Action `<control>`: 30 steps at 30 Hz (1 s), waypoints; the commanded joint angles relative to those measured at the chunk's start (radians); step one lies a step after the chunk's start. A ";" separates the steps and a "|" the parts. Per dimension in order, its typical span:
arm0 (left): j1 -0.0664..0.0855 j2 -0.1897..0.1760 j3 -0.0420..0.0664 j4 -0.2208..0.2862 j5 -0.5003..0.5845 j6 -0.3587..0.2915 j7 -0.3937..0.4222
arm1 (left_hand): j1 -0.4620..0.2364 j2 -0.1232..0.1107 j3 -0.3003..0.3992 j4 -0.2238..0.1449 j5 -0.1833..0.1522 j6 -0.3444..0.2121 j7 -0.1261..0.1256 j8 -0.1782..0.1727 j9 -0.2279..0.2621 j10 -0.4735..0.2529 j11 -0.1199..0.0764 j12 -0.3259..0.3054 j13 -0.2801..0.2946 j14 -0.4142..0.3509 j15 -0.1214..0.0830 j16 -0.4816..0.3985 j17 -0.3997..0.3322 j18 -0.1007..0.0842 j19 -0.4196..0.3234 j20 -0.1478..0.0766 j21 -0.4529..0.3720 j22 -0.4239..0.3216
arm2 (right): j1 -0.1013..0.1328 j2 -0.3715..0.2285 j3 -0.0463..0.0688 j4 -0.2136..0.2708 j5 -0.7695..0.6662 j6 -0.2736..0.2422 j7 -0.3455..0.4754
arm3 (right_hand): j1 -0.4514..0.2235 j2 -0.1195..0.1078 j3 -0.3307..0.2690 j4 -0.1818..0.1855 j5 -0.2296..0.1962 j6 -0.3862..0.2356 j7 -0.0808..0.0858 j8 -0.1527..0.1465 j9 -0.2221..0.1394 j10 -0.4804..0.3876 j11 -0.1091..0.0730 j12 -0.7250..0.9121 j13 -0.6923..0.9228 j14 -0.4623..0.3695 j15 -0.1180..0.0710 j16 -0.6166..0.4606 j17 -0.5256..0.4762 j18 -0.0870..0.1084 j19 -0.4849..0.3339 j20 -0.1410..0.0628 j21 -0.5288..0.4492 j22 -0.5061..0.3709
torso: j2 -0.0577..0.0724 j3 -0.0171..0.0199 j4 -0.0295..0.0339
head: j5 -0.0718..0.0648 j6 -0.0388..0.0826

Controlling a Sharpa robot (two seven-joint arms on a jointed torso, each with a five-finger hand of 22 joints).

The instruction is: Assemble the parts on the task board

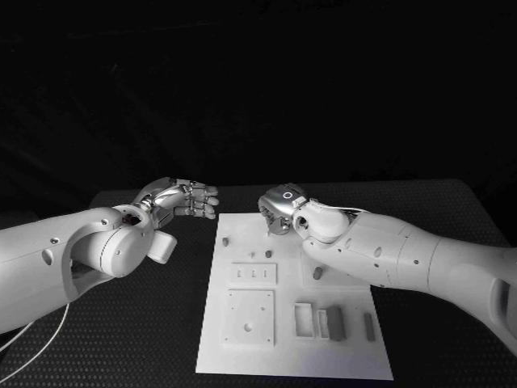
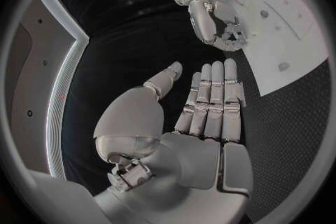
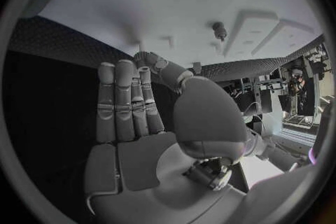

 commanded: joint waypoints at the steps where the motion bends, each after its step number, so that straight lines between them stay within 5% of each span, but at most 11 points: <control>1: 0.002 0.000 0.001 0.003 -0.003 0.009 0.004 | -0.006 -0.008 0.001 0.007 -0.004 -0.002 0.004 -0.006 0.001 -0.006 0.000 -0.004 0.002 0.000 0.000 -0.004 0.002 0.021 -0.007 0.002 -0.006 0.001 | -0.018 -0.006 -0.015 -0.007 -0.011 0.074 -0.009 | -0.005 -0.022 -0.001 0.002 0.007 0.000 0.002 -0.005 0.002 0.031 -0.021 0.013 0.104 -0.006 -0.003 0.004 0.001 0.047 -0.006 0.001 0.005 0.024 | 0.001 -0.0003 -0.0004 | 0.000 0.000; 11: 0.002 -0.001 0.001 0.003 -0.003 0.010 0.002 | -0.005 -0.008 0.001 0.007 -0.004 -0.002 0.004 -0.006 0.002 -0.006 0.000 -0.005 0.003 0.000 0.000 -0.005 0.003 0.021 -0.007 0.002 -0.007 0.002 | -0.019 -0.008 -0.017 -0.005 -0.013 0.032 -0.034 | -0.022 -0.057 0.002 0.006 0.008 -0.010 0.006 -0.016 0.004 0.022 -0.016 0.001 0.109 -0.010 0.001 0.005 0.000 0.047 -0.010 0.004 0.011 0.023 | 0.001 -0.0003 0.0005 | 0.000 0.000; 30: 0.002 -0.002 0.001 0.003 -0.003 0.012 0.000 | -0.005 -0.009 0.001 0.007 -0.004 -0.002 0.004 -0.006 0.002 -0.006 0.000 -0.006 0.005 0.001 0.000 -0.007 0.005 0.021 -0.007 0.002 -0.007 0.002 | -0.021 -0.018 -0.017 0.015 -0.020 -0.001 -0.040 | -0.012 -0.057 0.008 0.004 0.007 0.020 -0.006 -0.004 0.023 0.054 -0.030 0.014 0.135 0.002 -0.011 0.021 0.005 0.047 -0.002 -0.002 0.031 0.024 | 0.002 -0.0005 0.0010 | 0.001 0.000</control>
